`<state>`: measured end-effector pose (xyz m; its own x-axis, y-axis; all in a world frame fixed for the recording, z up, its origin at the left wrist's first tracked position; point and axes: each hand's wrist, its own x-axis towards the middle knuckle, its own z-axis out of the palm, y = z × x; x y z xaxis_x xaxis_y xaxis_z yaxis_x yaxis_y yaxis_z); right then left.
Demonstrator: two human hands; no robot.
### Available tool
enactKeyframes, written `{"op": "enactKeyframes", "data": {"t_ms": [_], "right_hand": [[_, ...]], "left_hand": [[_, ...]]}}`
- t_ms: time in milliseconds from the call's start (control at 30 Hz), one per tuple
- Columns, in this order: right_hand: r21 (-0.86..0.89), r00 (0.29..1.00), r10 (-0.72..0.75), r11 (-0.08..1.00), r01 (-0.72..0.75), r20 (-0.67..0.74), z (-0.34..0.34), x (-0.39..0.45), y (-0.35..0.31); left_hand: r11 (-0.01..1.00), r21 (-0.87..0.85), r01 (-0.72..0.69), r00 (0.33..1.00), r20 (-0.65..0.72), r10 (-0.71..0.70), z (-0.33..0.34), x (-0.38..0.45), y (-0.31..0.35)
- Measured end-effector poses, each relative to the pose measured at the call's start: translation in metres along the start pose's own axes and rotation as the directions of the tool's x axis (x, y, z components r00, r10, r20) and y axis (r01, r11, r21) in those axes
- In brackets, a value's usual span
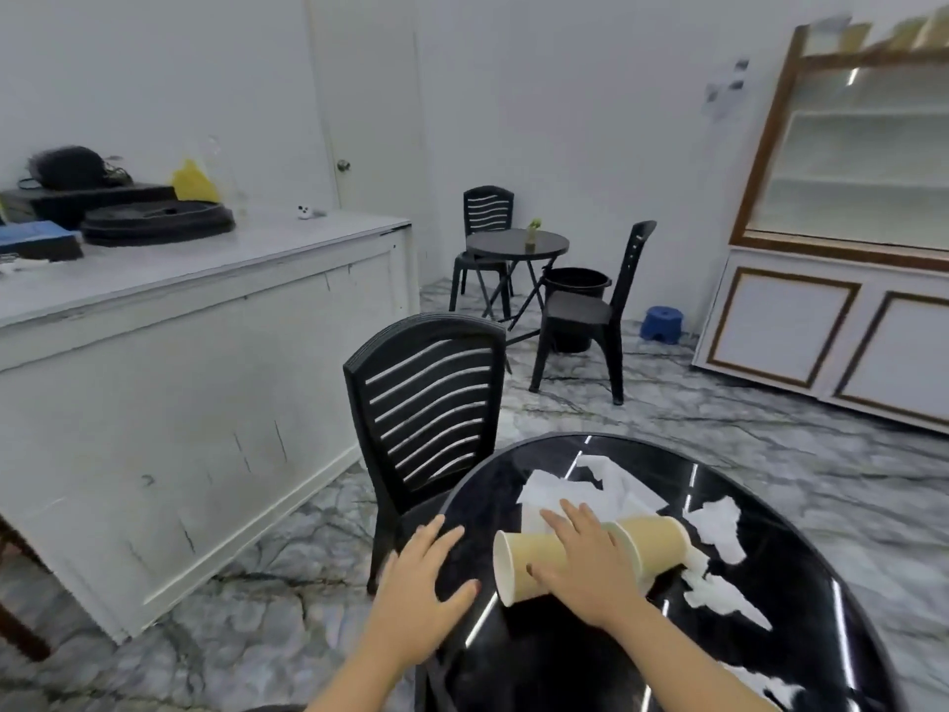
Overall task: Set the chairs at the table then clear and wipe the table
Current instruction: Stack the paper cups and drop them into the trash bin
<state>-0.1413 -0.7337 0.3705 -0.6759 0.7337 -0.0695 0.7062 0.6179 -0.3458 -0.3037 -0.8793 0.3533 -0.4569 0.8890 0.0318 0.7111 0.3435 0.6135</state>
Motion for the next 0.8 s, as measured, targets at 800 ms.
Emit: {"op": "enactKeyframes", "data": {"t_ms": [800], "right_hand": [[0.11, 0.984, 0.102, 0.987, -0.119, 0.144, -0.006, 0.064, 0.153]], "left_hand": [[0.932, 0.345, -0.112, 0.976, 0.215, 0.037, 0.102, 0.118, 0.058]]}}
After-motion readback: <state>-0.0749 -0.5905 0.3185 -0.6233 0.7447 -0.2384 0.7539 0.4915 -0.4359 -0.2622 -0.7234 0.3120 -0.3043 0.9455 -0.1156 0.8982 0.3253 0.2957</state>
